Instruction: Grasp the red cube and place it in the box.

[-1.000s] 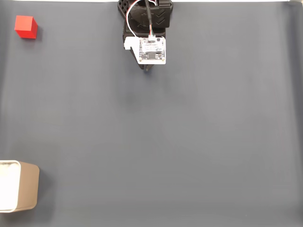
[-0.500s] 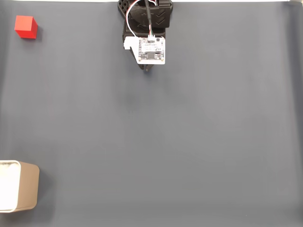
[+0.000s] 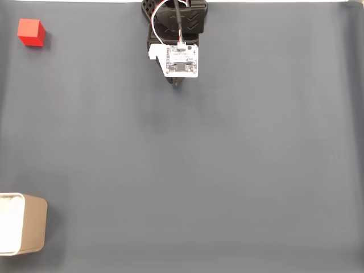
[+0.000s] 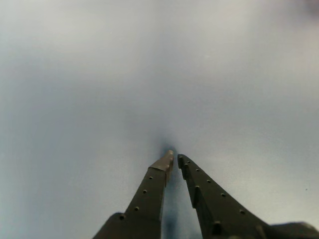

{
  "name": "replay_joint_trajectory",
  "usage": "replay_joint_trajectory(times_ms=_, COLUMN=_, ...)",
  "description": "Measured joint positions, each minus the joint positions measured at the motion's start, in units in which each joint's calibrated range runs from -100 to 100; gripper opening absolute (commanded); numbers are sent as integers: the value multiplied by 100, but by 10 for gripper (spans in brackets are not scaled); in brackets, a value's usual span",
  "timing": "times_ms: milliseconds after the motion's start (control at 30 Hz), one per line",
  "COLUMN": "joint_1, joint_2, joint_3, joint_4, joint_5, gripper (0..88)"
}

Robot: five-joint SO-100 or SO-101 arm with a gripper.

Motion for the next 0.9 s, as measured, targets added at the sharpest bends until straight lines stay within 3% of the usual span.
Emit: replay_joint_trajectory(times_ms=900, joint_1=0, joint_2=0, joint_3=0, joint_4=-119, joint_5=-44, gripper=0)
